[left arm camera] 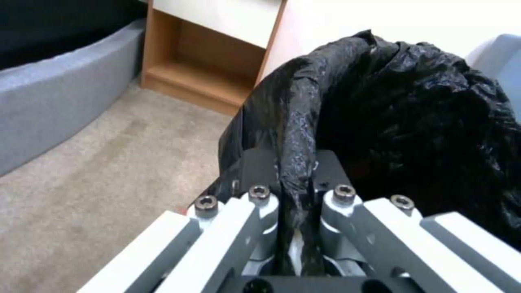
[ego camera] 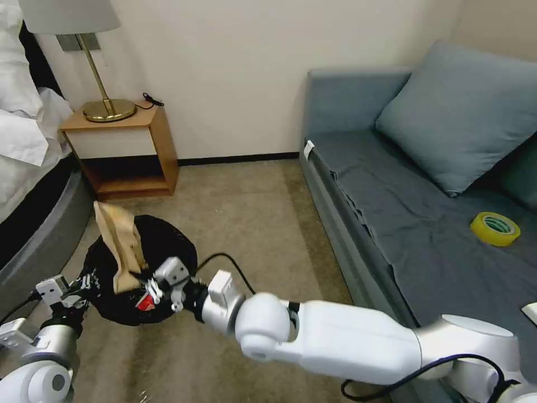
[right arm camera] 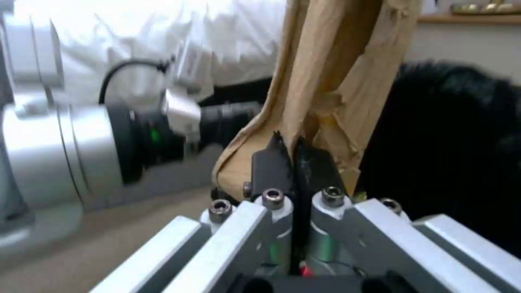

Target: Pick up the trash bin, then pick up the garbage on the floor and place it into the trash bin.

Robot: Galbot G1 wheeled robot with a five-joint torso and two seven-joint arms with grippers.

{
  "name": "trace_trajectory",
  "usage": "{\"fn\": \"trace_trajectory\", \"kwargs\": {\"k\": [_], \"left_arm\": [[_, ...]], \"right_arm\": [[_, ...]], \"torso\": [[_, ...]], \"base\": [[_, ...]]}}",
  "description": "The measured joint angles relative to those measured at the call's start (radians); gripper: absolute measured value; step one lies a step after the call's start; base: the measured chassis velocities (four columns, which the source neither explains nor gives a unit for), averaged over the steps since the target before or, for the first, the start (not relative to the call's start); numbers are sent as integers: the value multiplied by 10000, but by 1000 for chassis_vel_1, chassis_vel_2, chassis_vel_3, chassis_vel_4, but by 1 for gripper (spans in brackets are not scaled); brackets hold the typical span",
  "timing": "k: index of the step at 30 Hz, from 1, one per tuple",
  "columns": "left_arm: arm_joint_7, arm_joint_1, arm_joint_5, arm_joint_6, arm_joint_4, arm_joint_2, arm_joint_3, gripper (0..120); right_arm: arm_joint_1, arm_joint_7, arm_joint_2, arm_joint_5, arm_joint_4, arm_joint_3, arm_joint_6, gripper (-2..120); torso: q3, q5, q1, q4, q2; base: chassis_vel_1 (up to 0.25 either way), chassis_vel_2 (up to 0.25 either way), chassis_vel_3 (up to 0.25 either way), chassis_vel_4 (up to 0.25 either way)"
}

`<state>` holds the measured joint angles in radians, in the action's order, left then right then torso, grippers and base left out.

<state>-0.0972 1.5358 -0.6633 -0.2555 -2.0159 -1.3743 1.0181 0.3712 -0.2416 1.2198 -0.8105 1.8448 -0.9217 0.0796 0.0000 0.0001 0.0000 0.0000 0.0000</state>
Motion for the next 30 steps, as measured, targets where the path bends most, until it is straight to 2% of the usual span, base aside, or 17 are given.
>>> {"fn": "trace_trajectory", "kwargs": {"k": [13, 16, 18, 22, 23, 27, 28, 30], "left_arm": [[37, 117, -190, -98, -254, -35, -86, 4], [38, 141, -251, -105, -296, -12, -49, 4], [38, 142, -254, -105, -297, -12, -47, 4], [39, 184, -329, -106, -298, -13, -40, 4], [39, 184, -329, -106, -298, -13, -40, 4], [166, 255, -726, -165, -326, 3, -72, 4], [166, 255, -726, -165, -326, 3, -72, 4], [442, 255, -971, -270, -286, 51, -110, 4]], "right_arm": [[312, -30, -29, 504, -576, -17, 140, 0], [335, -138, -144, 504, -581, 41, 293, 10], [336, -142, -150, 504, -581, 46, 299, 12], [336, -263, -209, 461, -550, 61, 422, 36], [336, -263, -209, 461, -550, 61, 422, 36], [393, -589, -113, 465, -530, 279, 481, 54], [393, -589, -113, 465, -530, 279, 481, 54], [271, -763, -265, 412, -331, 506, 412, 62]], "torso": [[0, 0, 0, 0, 0], [0, 0, 0, -1, 0], [0, 0, 0, 0, 1], [0, 0, 0, 0, 1], [0, 0, 0, 0, 1], [0, 0, 0, 1, 0], [0, 0, 0, 1, 0], [0, 1, 0, 1, 0]], "base": [[0, 0, 0, 0], [0, 0, 0, 0], [0, 0, 0, 0], [0, 0, 0, 0], [0, 0, 0, 0], [0, 0, 0, 0], [0, 0, 0, 0], [0, 0, 0, 0]]}}
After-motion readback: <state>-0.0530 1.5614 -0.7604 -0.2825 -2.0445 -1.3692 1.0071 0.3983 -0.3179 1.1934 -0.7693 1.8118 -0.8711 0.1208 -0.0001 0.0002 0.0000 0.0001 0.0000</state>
